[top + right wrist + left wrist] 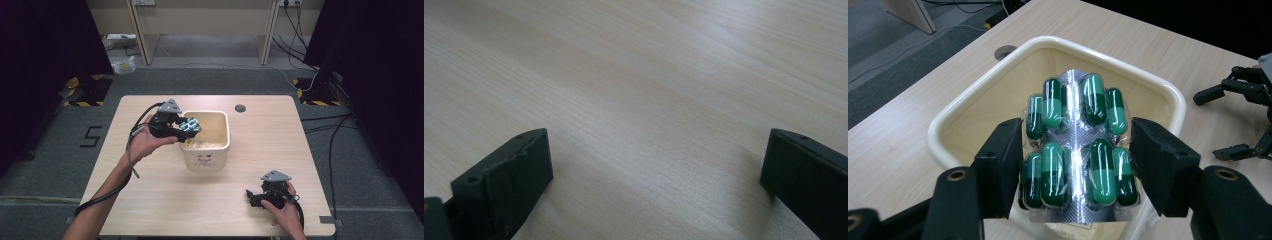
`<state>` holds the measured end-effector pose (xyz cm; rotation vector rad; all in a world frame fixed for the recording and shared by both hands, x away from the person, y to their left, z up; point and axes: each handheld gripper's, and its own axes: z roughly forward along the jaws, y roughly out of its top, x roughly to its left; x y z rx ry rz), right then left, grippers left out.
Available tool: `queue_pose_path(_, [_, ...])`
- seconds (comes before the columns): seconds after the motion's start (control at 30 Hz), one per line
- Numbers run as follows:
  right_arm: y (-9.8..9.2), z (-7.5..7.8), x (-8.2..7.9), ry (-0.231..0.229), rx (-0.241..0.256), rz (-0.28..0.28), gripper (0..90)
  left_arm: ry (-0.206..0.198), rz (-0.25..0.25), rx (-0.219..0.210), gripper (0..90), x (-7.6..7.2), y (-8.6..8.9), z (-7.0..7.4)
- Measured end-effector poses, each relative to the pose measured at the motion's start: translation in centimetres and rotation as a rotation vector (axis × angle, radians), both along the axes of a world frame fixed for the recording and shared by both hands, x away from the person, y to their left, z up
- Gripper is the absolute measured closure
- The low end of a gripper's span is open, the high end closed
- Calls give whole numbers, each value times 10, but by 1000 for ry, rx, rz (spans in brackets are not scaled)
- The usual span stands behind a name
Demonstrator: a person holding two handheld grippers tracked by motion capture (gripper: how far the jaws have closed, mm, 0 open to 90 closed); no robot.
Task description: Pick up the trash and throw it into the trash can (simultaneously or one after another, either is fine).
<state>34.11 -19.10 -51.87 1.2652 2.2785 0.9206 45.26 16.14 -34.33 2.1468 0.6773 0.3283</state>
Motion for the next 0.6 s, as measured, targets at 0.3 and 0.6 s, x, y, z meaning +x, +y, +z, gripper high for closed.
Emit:
queue_pose_path(0.3, [0, 0, 0, 2, 2, -1, 4, 22, -21, 17, 374, 5, -19, -9])
queue_pose_path(0.6, [0, 0, 0, 0, 1, 0, 4, 53, -26, 28, 343, 13, -30, -17])
